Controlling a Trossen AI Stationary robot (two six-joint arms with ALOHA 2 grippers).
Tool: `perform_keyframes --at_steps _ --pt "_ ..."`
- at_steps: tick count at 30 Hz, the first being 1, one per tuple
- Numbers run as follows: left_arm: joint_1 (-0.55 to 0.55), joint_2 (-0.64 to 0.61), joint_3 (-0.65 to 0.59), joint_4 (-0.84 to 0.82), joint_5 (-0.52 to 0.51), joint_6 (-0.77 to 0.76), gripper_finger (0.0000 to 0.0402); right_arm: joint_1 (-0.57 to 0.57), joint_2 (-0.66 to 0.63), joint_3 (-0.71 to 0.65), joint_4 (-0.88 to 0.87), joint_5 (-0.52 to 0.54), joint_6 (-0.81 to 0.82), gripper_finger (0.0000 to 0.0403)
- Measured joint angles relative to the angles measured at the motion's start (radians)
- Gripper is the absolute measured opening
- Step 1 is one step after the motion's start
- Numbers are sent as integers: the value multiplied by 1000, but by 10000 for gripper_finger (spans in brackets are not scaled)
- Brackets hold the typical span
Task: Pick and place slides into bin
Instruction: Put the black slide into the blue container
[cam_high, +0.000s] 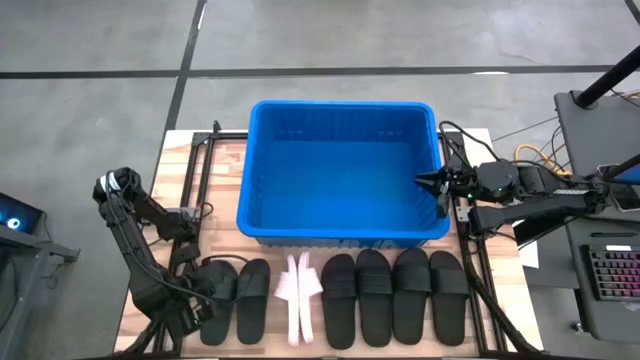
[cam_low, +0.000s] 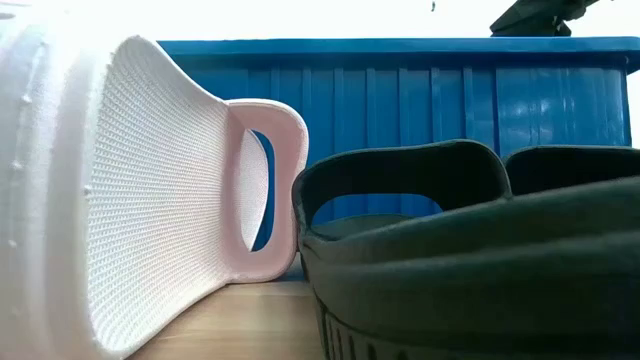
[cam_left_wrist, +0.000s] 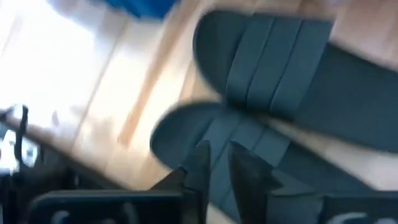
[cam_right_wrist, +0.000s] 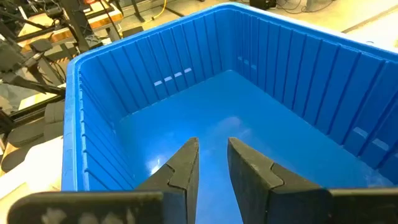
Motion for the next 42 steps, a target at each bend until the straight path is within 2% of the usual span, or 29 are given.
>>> perform_keyframes --at_steps 2,5,8,11,14,23,29,33,42 --pt "0 -2 -7 43 -24 37 80 0 0 0 -2 0 0 72" --pt "0 17 -12 133 -6 131 139 0 0 0 -9 0 0 68" --pt "0 51 -15 205 84 192 196 0 0 0 -15 0 0 70" --pt "-1 104 -14 221 170 187 230 0 0 0 -33 0 0 74" --pt "-2 168 -14 213 212 187 236 0 0 -2 -37 0 0 75" --pt "-1 340 -6 204 245 167 237 0 0 -6 -37 0 4 65" --pt "0 375 27 73 283 28 237 0 0 -6 -36 0 4 64" --pt "-1 382 44 4 282 27 237 0 0 -6 -35 0 4 64" --pt "0 380 22 -13 259 26 237 0 7 -6 -35 0 5 61"
